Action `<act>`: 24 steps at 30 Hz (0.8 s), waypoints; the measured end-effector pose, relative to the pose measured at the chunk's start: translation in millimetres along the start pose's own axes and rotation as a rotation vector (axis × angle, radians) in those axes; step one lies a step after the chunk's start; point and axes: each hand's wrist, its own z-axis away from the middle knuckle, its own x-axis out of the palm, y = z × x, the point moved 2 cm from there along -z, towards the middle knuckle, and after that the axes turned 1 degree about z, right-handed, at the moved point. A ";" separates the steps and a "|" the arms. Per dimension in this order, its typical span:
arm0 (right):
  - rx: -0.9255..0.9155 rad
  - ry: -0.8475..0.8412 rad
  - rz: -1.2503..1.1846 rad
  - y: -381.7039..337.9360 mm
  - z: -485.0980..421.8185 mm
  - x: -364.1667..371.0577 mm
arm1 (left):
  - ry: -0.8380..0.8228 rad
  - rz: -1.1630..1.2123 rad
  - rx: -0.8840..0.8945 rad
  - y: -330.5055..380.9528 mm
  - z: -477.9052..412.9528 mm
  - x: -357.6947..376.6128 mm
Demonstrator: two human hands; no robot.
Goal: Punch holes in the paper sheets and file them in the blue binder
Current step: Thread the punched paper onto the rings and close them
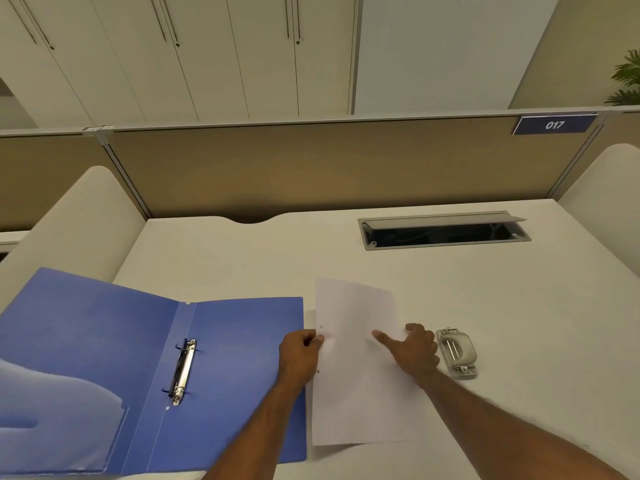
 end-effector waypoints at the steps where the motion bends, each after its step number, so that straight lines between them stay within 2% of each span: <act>1: 0.009 -0.012 -0.090 -1.2 -0.3 -3.4 | -0.023 0.020 0.028 2.3 -0.2 -5.3; 4: -0.118 -0.213 -0.391 -20.9 10.2 -12.9 | -0.125 0.110 0.110 11.6 4.0 -28.9; 7: -0.254 -0.511 -0.524 -54.9 28.4 -10.5 | -0.128 0.170 0.185 29.3 10.6 -61.2; 10: -0.229 -0.722 -0.671 -83.1 37.9 7.5 | -0.072 0.230 0.218 36.3 11.1 -99.4; 16: -0.126 -0.871 -0.883 -123.4 63.0 38.7 | 0.149 0.175 0.219 17.8 7.9 -174.0; 19: -0.042 -0.924 -0.994 -128.2 68.1 52.6 | 0.199 0.140 0.195 2.8 7.9 -193.1; 21: -0.051 -0.978 -0.915 -134.2 78.5 66.8 | 0.235 0.130 0.162 -9.4 9.6 -206.3; 24: -0.225 -0.931 -0.604 -137.3 89.2 90.3 | 0.274 0.083 0.093 -28.0 8.6 -220.7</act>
